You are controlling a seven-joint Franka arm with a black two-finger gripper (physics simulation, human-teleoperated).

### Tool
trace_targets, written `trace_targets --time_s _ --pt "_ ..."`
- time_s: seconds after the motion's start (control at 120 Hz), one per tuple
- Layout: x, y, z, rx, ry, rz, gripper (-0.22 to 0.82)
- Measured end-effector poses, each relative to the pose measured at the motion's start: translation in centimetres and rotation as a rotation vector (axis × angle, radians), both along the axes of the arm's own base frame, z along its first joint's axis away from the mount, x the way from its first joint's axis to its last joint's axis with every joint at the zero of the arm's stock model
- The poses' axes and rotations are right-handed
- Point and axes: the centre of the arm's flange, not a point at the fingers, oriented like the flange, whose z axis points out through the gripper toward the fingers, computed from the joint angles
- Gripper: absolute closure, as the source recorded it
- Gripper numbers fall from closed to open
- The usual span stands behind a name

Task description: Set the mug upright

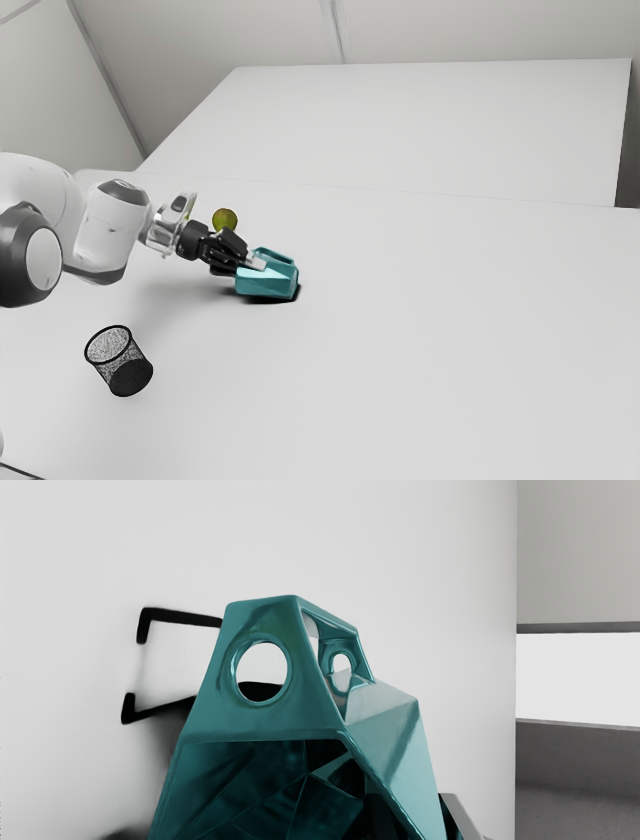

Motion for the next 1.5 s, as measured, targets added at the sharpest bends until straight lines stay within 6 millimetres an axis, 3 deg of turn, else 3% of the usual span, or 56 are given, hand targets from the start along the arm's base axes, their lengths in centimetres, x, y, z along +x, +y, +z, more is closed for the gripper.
trace_targets --time_s 0.2,0.333,0.567,0.758,0.867,1.067,1.217,1.35,1.5 --pt "0.1 -0.1 0.1 0.009 -0.01 -0.004 0.73" --pt "0.6 -0.9 1.5 0.019 -0.038 -0.018 0.75" --pt "1.8 -4.3 7.6 0.151 -0.146 -0.109 0.77" --pt "1.4 -7.7 12.3 0.46 -0.205 -0.305 0.78" --pt "0.8 -9.6 13.7 0.652 -0.22 -0.422 0.78" --pt "-1.3 -10.8 13.5 0.898 -0.212 -0.541 0.79" --pt "-2.9 -10.9 11.8 1.0 -0.206 -0.567 0.79" --pt "-3.3 -11.2 10.1 1.043 -0.212 -0.561 0.79" --pt "-3.0 -11.5 9.8 1.066 -0.226 -0.532 0.79"
